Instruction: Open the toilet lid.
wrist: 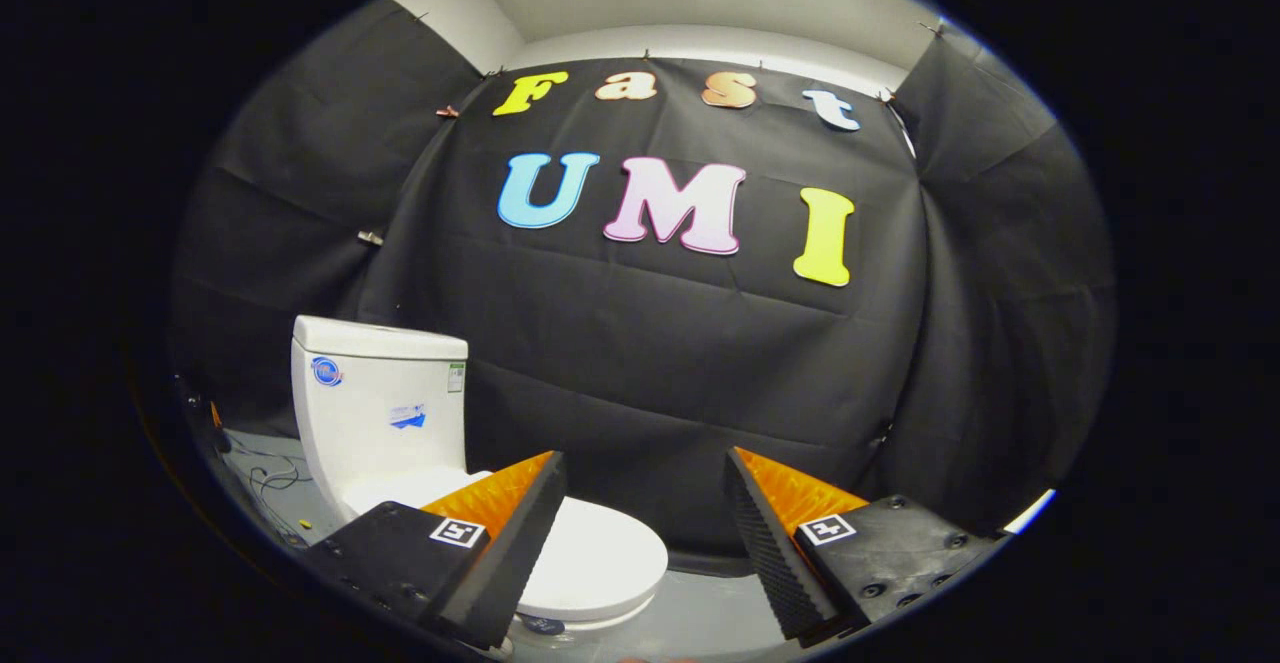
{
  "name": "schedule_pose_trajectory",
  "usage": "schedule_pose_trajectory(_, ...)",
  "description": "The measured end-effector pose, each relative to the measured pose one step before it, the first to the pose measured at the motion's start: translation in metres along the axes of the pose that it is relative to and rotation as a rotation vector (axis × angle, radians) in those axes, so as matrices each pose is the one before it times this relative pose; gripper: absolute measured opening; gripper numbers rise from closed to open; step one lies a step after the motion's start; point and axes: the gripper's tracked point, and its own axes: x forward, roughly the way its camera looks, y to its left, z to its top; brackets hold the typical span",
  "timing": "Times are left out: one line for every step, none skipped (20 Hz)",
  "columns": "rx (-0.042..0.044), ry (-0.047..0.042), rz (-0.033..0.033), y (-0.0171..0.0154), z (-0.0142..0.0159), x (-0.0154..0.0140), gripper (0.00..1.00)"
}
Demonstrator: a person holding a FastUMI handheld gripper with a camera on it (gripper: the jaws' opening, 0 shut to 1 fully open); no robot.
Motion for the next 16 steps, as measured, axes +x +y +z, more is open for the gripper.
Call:
schedule_pose_trajectory(0.01915, 0.03835, 0.02820, 0.00599, -0.00994, 0.00161, 0.98)
schedule_pose_trajectory(0.03507, 0.05463, 0.02950, 0.00728, -0.01547, 0.00186, 0.97)
schedule_pose_trajectory(0.04491, 0.05361, 0.00069, 0.00099, -0.01497, 0.00281, 0.98)
schedule_pose_trajectory(0.05932, 0.04330, -0.00524, -0.00215, -0.01258, 0.00275, 0.98)
schedule_pose_trajectory(0.06847, 0.05429, -0.00163, -0.00234, -0.01375, 0.00391, 0.98)
schedule_pose_trajectory(0.06655, 0.06197, 0.00712, -0.00028, -0.01755, 0.00374, 0.98)
schedule_pose_trajectory(0.06108, 0.06039, 0.00365, 0.00036, -0.01955, 0.00368, 0.98)
schedule_pose_trajectory(0.06193, 0.06008, 0.00728, -0.00195, -0.01826, 0.00387, 0.98)
schedule_pose_trajectory(0.06849, 0.06434, 0.01254, -0.00324, -0.01951, 0.00775, 0.99)
schedule_pose_trajectory(0.06938, 0.07075, 0.00355, -0.00420, -0.01930, 0.00390, 0.98)
schedule_pose_trajectory(0.06304, 0.06697, 0.00071, -0.00716, -0.01925, 0.00652, 0.97)
schedule_pose_trajectory(0.05685, 0.05315, -0.00686, -0.00811, -0.01550, 0.00805, 0.98)
schedule_pose_trajectory(0.04864, 0.04185, -0.01455, -0.00721, -0.01107, 0.00913, 0.98)
schedule_pose_trajectory(0.04446, 0.03274, -0.01320, -0.00836, -0.01114, 0.00742, 0.98)
schedule_pose_trajectory(0.04068, 0.02953, -0.00588, -0.00764, -0.00857, 0.00558, 0.98)
schedule_pose_trajectory(0.02927, 0.02628, -0.00108, -0.00589, -0.00852, 0.00708, 0.98)
